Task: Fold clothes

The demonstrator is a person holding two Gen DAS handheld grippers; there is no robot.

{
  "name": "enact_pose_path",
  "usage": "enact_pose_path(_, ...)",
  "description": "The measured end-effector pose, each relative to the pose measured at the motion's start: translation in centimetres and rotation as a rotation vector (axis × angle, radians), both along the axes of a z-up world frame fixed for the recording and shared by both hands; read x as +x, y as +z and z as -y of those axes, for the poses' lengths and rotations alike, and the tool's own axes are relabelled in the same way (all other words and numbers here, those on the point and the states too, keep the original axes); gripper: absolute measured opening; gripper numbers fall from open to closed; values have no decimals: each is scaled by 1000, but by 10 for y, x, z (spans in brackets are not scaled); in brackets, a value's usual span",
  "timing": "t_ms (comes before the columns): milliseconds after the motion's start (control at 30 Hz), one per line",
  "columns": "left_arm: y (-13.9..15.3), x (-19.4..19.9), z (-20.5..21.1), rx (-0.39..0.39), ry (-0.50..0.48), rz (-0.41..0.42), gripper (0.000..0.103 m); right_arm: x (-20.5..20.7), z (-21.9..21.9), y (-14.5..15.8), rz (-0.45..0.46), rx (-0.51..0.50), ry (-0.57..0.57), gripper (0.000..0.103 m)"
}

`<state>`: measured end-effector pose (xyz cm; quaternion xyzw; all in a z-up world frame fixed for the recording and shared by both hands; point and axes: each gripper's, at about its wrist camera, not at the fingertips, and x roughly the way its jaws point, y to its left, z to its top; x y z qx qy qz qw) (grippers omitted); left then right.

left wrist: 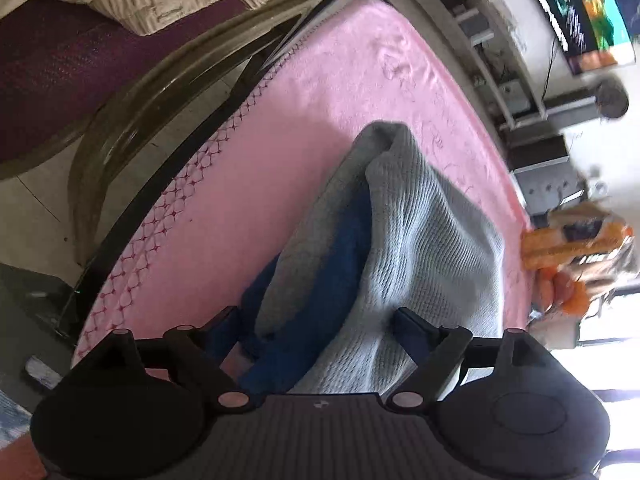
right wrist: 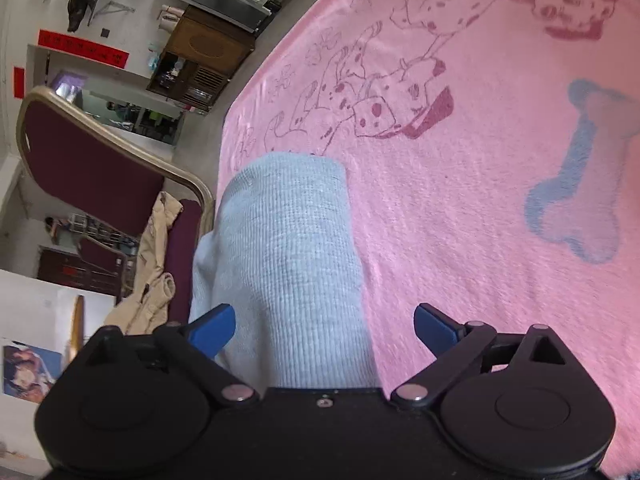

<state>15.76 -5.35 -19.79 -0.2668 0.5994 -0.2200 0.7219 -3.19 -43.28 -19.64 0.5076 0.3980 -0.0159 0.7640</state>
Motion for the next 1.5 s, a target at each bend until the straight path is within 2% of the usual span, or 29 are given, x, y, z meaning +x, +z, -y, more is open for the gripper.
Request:
enact_pose_path(67,-2,3,-2,-18,11,-15,84,6,4,-11,17,47,3,99)
enact_pose_path(200,-1,3,4,-3,-24,-9,93,17,9,-35,46,146,10,99)
enact_pose_path(300,-2,4,7,-12,-28,-8,99,22,9,-46,100,213,43,99)
enact_pose_path(400,-3,6,9,-23,-28,-9,99,28,2,-47,127,210,107,95)
enact_pose_path(500,-8,6,1,-125,18,-41,95,33,-7,-45,142,167,171,94)
enact_pose_path(567,-9,6,-2,-148,26,-51,91,32,-8,-44,152,156,185,95)
enact_pose_path(633,-9,6,3,-106,2,-41,87,30,-6,-45,161,169,183,94)
enact_pose_path(667,-8,5,8,-79,-18,-28,92,29,-4,-45,164,183,178,94)
enact_pose_path(733,-5,4,17,-26,-57,-1,94,27,-2,-46,165,204,167,94)
enact_pose_path(833,-5,4,23,-5,-66,16,98,27,-3,-45,158,204,156,94)
enact_pose_path(867,-5,4,22,-17,-66,18,97,26,-3,-45,155,200,152,94)
enact_pose_path(933,-4,4,22,-40,-70,21,89,26,-4,-45,148,200,137,94)
enact_pose_path(1000,-4,3,21,-40,-67,18,74,26,-4,-45,141,203,121,94)
enact_pose_path(1100,-3,3,12,-41,-43,20,60,22,-2,-46,121,210,91,91)
enact_pose_path(1167,1,1,12,-30,-45,43,56,21,-2,-49,70,214,57,69)
enact_pose_path(1200,4,-1,12,-21,-50,60,54,19,-1,-51,52,230,35,68)
enact_pose_path(1233,7,-3,12,-10,-55,79,53,18,-1,-53,35,241,17,62)
enact_pose_path(1367,16,-7,11,39,-57,123,52,20,-10,-42,-11,216,-11,54)
enact_pose_path(1433,18,-6,7,17,-49,116,52,22,-8,-43,-35,239,-19,52)
enact_pose_path(1500,19,-2,4,-52,-40,99,61,23,-6,-43,-60,263,-27,53)
